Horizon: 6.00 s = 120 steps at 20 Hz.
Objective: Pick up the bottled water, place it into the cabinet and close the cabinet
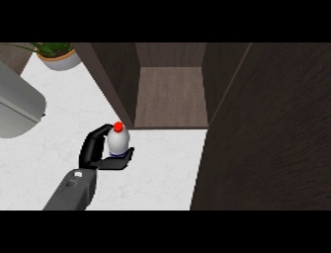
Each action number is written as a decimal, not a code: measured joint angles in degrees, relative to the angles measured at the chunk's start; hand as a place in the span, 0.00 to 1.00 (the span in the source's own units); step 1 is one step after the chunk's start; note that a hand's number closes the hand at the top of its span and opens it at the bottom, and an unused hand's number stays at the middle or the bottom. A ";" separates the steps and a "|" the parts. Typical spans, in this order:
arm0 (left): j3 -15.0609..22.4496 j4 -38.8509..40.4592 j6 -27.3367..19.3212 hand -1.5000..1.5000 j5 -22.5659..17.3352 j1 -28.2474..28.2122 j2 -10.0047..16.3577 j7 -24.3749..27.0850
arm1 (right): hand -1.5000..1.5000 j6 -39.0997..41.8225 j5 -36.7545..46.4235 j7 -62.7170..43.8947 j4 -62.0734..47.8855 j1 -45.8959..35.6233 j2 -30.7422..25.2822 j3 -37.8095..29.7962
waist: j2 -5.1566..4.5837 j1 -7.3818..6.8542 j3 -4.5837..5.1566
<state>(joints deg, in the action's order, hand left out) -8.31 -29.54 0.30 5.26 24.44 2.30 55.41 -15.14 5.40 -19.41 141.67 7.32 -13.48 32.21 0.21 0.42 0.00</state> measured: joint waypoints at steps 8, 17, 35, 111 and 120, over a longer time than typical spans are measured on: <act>8.38 -12.86 -0.05 1.00 -10.86 -2.92 -1.96 -8.50 | 0.00 -1.50 0.14 0.33 0.19 0.80 -0.22 2.23 | 0.19 -0.13 -0.01; 20.25 -28.35 -8.97 1.00 -21.30 -2.43 -2.25 -22.39 | 0.00 -2.32 0.21 1.52 0.54 2.16 -2.12 3.12 | 0.14 0.28 0.00; 29.45 -20.43 -29.03 1.00 -31.27 16.82 -2.29 -32.78 | 0.00 -1.82 -1.67 4.67 0.89 4.56 -4.28 0.58 | -0.33 1.11 0.02; 30.44 -17.11 -14.84 1.00 -41.81 18.23 -0.25 -24.54 | 0.00 5.56 -5.22 11.76 0.64 11.00 -6.90 -4.30 | 0.48 -1.08 0.00; 35.99 -38.83 -17.21 1.00 -39.42 -0.42 5.64 -27.98 | 1.00 9.01 -4.26 3.50 0.59 5.43 -11.34 0.57 | 0.41 -1.90 0.02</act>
<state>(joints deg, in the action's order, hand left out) 27.68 -68.37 -16.91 -34.16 24.02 7.94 27.43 -6.12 1.13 -15.92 142.26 12.75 -24.82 32.78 0.62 -1.47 0.02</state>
